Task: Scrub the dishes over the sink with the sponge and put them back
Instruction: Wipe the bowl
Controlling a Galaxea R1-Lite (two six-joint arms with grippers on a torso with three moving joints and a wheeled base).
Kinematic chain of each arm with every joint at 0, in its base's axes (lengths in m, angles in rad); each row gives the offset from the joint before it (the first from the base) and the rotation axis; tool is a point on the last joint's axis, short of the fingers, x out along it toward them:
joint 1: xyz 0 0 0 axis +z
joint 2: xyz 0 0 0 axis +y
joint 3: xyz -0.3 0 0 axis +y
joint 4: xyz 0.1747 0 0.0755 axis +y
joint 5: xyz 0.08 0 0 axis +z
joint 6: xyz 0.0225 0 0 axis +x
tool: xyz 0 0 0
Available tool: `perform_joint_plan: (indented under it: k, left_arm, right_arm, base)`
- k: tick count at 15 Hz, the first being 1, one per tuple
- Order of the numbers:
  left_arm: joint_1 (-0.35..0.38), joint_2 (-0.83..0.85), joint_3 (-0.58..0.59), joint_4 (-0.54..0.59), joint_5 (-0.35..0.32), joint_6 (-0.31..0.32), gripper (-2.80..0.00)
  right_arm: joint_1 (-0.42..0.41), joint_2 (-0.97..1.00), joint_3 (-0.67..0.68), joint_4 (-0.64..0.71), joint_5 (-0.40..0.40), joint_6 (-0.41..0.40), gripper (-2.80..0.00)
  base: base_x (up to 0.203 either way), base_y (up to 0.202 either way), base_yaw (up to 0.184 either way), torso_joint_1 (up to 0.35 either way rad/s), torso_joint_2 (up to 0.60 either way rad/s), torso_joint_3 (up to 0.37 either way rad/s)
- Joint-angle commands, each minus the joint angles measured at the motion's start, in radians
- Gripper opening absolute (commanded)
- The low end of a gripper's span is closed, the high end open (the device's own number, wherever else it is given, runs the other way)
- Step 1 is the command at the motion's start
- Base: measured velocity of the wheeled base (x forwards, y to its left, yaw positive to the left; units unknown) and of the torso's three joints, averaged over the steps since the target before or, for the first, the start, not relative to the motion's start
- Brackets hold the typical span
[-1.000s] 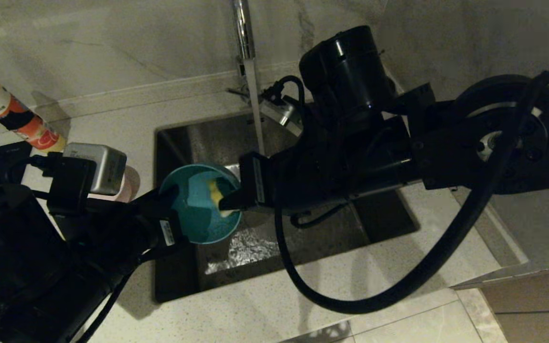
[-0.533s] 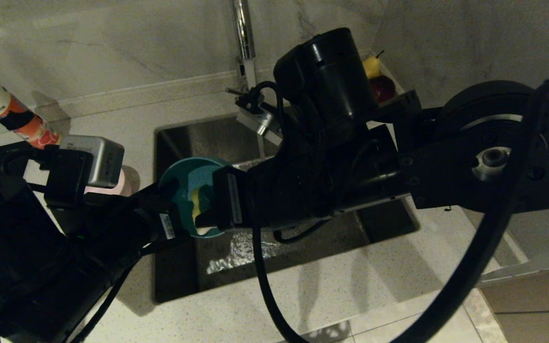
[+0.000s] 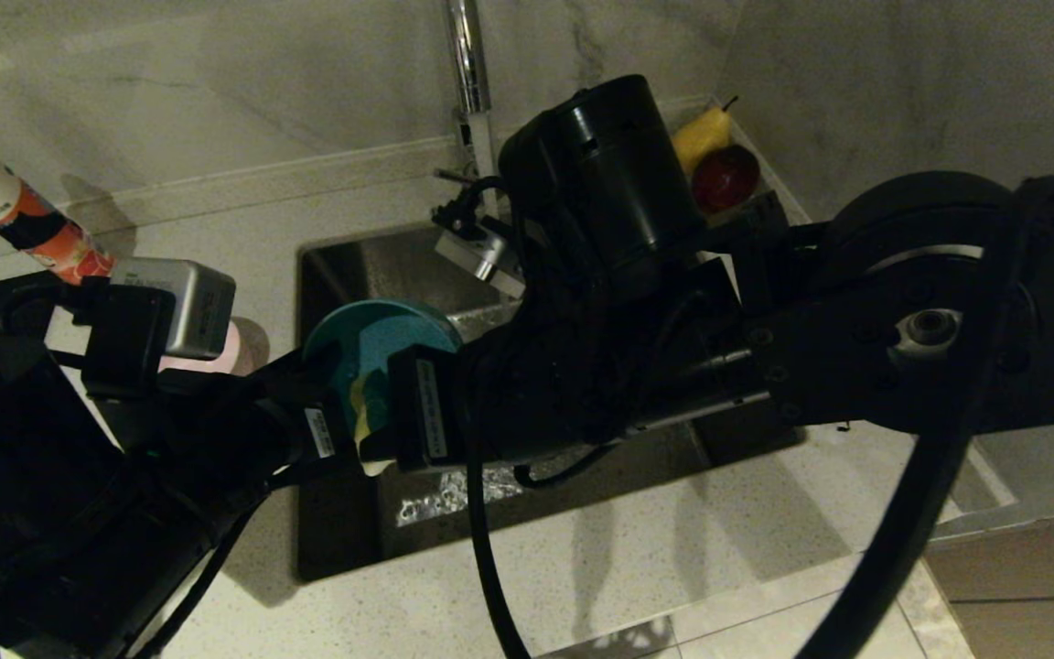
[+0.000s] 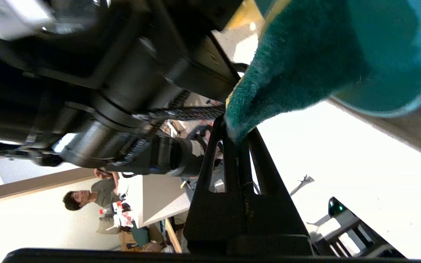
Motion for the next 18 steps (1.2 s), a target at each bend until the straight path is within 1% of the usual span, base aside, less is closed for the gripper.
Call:
perform_joint_plan:
  k: [1,6,12,16,17,18]
  left_arm:
    - [0.001,-0.002,0.003,-0.006,0.003,0.0,-2.8]
    - [0.0,-0.013,-0.005,-0.002,0.002,0.002,-2.8]
    - [0.001,-0.005,0.014,-0.007,-0.001,0.002,-2.8]
    - [0.0,0.003,0.049,-0.01,-0.002,-0.002,-2.8]
    - [0.0,0.009,0.047,-0.01,-0.004,-0.017,-2.8]
    - [0.0,0.007,0.04,-0.008,-0.004,-0.018,-2.8]
  right_arm:
    - [-0.027,0.002,0.006,0.003,0.001,0.003,-2.8]
    - [-0.095,-0.018,-0.011,0.002,0.001,-0.003,-2.8]
    - [-0.093,-0.023,-0.081,0.01,0.003,-0.005,-2.8]
    - [-0.084,-0.008,-0.086,-0.001,0.009,-0.018,-2.8]
    - [-0.076,-0.007,-0.086,-0.006,0.009,-0.018,-2.8]
    - [-0.064,-0.003,-0.086,-0.006,0.01,-0.018,-2.8]
  base:
    - [0.0,0.0,0.0,0.0,0.0,0.0]
    - [0.0,0.0,0.0,0.0,0.0,0.0]
    - [0.0,0.0,0.0,0.0,0.0,0.0]
    - [0.0,0.0,0.0,0.0,0.0,0.0]
    - [0.0,0.0,0.0,0.0,0.0,0.0]
    - [0.0,0.0,0.0,0.0,0.0,0.0]
